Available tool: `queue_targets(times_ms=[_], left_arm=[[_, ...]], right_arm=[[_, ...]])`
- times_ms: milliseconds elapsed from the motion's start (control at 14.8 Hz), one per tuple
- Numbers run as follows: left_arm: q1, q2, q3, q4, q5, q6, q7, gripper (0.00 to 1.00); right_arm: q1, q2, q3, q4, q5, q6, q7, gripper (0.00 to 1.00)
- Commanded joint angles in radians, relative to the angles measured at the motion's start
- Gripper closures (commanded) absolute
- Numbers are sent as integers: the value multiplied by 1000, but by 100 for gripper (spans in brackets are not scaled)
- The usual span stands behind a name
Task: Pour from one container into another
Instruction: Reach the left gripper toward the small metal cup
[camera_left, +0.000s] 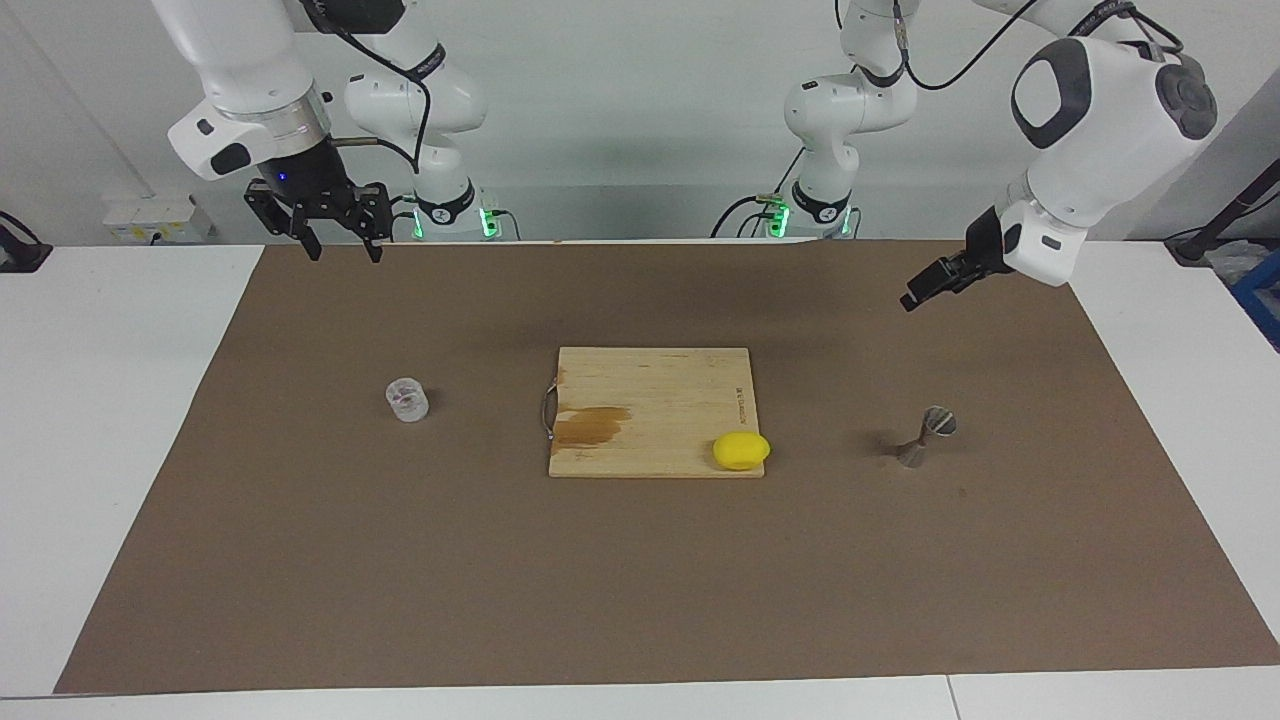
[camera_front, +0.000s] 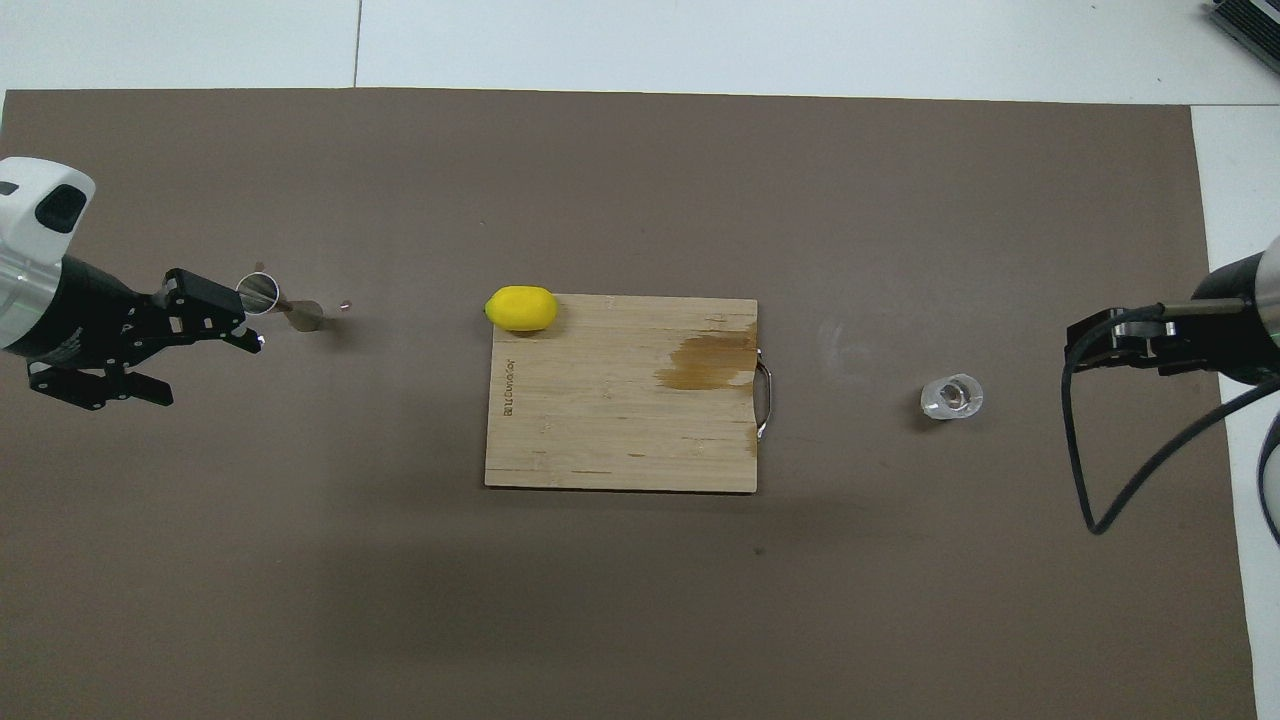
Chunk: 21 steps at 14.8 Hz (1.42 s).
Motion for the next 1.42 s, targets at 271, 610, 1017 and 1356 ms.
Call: queue_targets(times_ms=[271,610,1017,1356], left_arm=[[150,45,-3,-140,-369,254,-496,0],[236,58,-6,-292,-689,385,-515,0],[290,154,-7,-334,-854,399,-516,0],[284,171,-7,-380,-954,434,-510,0]], right_arm=[[-2,-25,7,-59,3,34,80,0],[-2,-29,14,-65,3,46,80,0],[-2,-10,14,-46,-1,45,81,2],[-4,48,14,36,-24,29,80,3]])
